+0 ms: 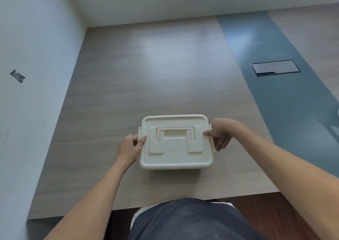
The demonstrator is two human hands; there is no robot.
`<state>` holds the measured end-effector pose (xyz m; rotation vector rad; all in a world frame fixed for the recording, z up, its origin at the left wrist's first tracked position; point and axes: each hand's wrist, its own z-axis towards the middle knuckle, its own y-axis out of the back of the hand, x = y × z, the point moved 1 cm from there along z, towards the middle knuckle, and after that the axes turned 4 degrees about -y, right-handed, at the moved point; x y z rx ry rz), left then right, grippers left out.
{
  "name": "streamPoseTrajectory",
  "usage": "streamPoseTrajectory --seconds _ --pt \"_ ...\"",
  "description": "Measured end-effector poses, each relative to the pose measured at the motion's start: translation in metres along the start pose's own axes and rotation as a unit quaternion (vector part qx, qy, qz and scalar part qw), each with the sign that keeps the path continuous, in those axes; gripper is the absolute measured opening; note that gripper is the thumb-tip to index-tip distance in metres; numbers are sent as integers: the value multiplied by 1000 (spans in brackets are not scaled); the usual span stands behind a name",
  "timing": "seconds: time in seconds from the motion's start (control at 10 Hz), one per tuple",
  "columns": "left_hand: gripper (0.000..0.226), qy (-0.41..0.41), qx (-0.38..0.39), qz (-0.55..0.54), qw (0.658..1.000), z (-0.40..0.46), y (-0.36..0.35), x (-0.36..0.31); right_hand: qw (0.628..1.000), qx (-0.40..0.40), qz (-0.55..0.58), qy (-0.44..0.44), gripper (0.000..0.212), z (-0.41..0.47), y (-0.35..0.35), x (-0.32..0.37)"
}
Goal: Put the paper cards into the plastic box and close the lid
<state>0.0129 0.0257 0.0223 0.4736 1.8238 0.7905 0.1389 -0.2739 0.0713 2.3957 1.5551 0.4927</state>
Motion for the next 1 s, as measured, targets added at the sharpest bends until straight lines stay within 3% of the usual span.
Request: streamPoseTrajectory --seconds 0.3,0.5,0.8,0.9,1.0 --pt "40 23 -25 -17 999 22 -2 -11 995 -81 33 52 51 12 9 21" --pt "44 50 -78 -43 995 58 -5 -24 974 -203 30 93 44 24 25 44" --pt "45 31 -89 -42 995 108 6 -39 952 -277 49 122 52 48 48 71" --pt "52 32 -68 -29 997 109 13 -38 948 -281 40 142 57 48 51 69" --pt "82 57 -82 -68 993 100 10 -26 925 -321 94 180 70 52 43 50"
